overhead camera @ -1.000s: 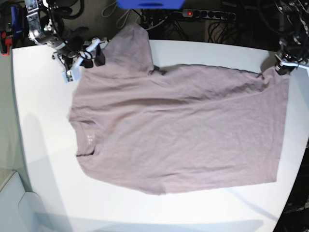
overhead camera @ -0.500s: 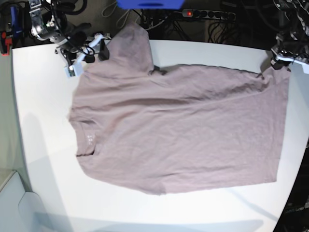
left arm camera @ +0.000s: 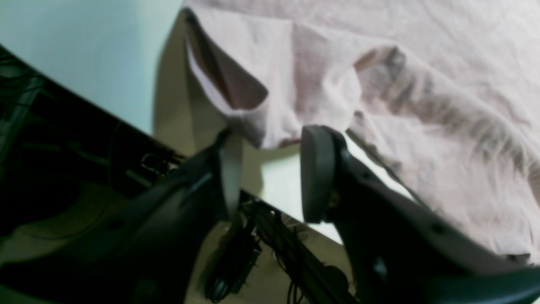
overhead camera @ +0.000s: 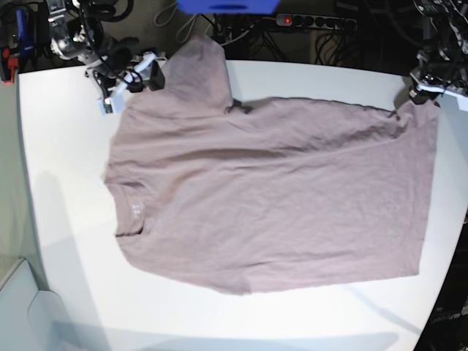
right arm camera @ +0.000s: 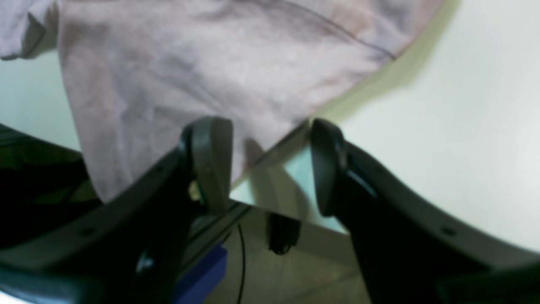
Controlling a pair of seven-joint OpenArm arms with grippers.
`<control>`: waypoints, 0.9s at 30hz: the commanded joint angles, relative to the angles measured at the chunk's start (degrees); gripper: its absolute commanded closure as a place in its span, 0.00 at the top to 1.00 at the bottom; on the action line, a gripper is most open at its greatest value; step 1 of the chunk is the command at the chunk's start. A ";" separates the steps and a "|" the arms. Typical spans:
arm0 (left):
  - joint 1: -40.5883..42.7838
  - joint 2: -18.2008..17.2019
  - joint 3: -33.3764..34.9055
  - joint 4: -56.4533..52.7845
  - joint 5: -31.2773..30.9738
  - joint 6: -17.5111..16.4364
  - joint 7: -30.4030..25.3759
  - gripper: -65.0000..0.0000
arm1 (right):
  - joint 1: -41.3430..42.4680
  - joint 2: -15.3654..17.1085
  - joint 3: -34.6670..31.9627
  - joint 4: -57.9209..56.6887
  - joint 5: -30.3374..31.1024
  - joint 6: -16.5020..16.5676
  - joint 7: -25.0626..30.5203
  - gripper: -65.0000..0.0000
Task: Layout the t-shirt on the table in an organized manner, then fold the t-shirt properly
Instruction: 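Grasp the shirt's shoulder corners with both grippers, then lift the shirt with both grippers and swing it toward the robot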
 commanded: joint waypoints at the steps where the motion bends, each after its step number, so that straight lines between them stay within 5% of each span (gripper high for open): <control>1: -0.05 -0.98 -0.33 0.90 -0.71 -0.52 -1.04 0.35 | -0.06 -0.11 0.06 0.32 0.28 0.19 -0.86 0.47; 4: -0.66 -0.98 -0.33 0.46 -0.71 -0.52 -1.04 0.34 | 0.11 -0.47 -0.03 -0.64 0.28 0.19 -0.86 0.47; 6: -0.75 -0.98 -0.33 -1.30 -0.71 -0.61 -1.04 0.25 | 0.90 -0.64 -0.64 -2.05 0.37 0.19 -0.86 0.43; 9: -1.81 -1.07 -0.33 -4.03 -0.71 -0.61 -1.04 0.00 | 1.78 -0.82 -1.61 -3.99 0.45 0.19 -0.86 0.26; 13: -2.25 -2.13 -0.24 -6.58 -0.71 -0.61 -0.95 0.00 | 2.14 -0.82 -2.75 -4.86 0.45 0.19 -0.95 0.00; 27: -6.91 -2.56 -0.33 8.02 -1.42 -0.69 -0.51 0.00 | 6.18 2.70 -2.58 12.01 0.54 0.19 -0.42 0.00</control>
